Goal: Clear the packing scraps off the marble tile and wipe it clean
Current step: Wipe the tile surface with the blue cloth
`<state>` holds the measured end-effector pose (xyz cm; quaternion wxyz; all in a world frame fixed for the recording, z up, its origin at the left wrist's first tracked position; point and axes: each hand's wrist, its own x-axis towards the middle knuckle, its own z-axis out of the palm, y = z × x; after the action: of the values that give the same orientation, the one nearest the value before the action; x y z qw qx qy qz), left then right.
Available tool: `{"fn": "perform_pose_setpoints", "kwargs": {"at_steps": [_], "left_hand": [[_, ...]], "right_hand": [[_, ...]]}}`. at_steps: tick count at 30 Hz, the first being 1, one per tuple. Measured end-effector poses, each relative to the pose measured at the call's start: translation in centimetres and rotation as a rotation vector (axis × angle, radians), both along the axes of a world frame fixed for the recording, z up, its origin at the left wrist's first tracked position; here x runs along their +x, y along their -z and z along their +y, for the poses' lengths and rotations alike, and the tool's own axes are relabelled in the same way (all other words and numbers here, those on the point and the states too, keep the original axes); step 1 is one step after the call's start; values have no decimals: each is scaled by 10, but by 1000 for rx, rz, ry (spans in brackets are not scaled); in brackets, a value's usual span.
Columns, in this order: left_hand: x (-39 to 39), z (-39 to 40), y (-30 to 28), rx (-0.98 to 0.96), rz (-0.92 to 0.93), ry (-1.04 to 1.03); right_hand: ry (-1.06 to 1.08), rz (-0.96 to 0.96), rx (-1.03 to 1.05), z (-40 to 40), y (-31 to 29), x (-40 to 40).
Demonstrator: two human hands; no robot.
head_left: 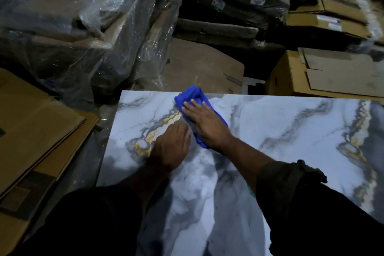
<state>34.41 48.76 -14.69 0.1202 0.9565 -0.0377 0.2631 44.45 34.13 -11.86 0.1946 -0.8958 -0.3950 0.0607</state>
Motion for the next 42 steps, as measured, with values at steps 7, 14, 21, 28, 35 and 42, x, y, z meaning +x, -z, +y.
{"fn": "perform_pose_setpoints", "kwargs": {"at_steps": [7, 14, 21, 28, 35, 42], "left_hand": [[-11, -1, -9, 12, 63, -135], [-97, -17, -12, -127, 186, 161], [-184, -42, -12, -192, 329, 406], [-238, -61, -3, -141, 343, 482], [-246, -59, 2, 13, 341, 487], [-246, -57, 4, -113, 336, 498]], "right_hand": [[-29, 90, -26, -45, -12, -121], [57, 100, -34, -75, -15, -246], [233, 57, -87, -81, -10, -368], [726, 75, -224, -60, -10, -441], [1150, 66, -278, -122, -4, -443], [1368, 102, -399, -96, 0, -412]]}}
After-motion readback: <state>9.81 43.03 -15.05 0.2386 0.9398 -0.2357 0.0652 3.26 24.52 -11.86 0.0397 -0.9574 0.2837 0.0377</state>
